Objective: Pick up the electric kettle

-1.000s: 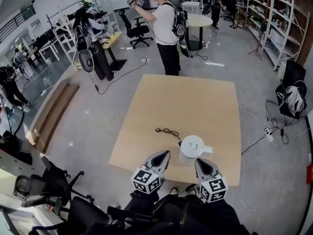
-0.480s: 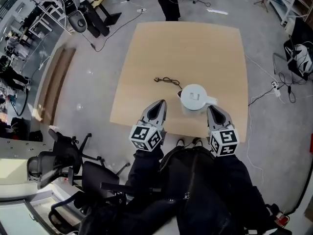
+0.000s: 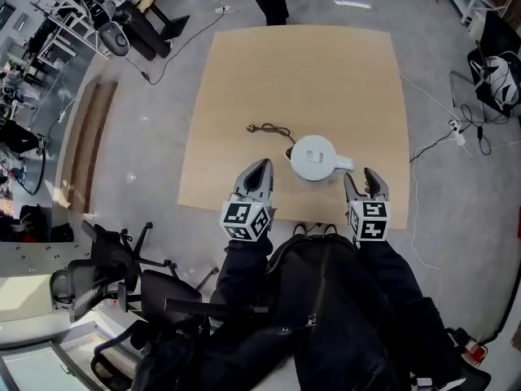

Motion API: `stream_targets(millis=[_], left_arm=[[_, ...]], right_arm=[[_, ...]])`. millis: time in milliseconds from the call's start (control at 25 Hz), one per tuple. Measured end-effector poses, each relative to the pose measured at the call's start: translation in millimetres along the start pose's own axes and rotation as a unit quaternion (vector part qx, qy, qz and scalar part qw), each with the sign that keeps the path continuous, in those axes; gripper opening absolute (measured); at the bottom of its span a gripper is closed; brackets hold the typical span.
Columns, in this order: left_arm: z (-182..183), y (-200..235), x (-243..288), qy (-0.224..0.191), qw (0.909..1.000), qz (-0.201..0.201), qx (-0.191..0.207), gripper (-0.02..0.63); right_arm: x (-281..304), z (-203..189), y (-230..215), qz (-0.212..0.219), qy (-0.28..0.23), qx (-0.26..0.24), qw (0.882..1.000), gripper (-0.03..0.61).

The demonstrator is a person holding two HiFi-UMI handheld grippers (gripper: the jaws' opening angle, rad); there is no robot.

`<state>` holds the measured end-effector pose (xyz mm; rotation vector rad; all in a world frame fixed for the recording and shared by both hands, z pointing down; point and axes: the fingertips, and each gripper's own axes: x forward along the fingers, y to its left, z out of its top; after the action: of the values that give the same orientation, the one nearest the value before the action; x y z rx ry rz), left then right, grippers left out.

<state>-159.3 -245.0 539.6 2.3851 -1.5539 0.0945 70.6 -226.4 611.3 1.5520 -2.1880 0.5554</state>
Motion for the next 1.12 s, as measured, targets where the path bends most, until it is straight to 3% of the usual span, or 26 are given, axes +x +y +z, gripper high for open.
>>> stream_targets(millis=[240, 560, 1120], left_arm=[[-12, 10, 12, 0.011, 0.9998, 0.016, 0.003, 0.0], [-10, 17, 19, 0.014, 0.9997, 0.02, 0.0, 0.0], [-7, 31, 14, 0.011, 0.9993, 0.034, -0.005, 0.0]], right_arm=[[30, -35, -4, -0.001, 0.047, -0.004, 0.999, 0.232], [55, -50, -18, -0.047, 0.062, -0.008, 0.997, 0.232], [90, -42, -28, -0.125, 0.027, -0.072, 0.989, 0.23]])
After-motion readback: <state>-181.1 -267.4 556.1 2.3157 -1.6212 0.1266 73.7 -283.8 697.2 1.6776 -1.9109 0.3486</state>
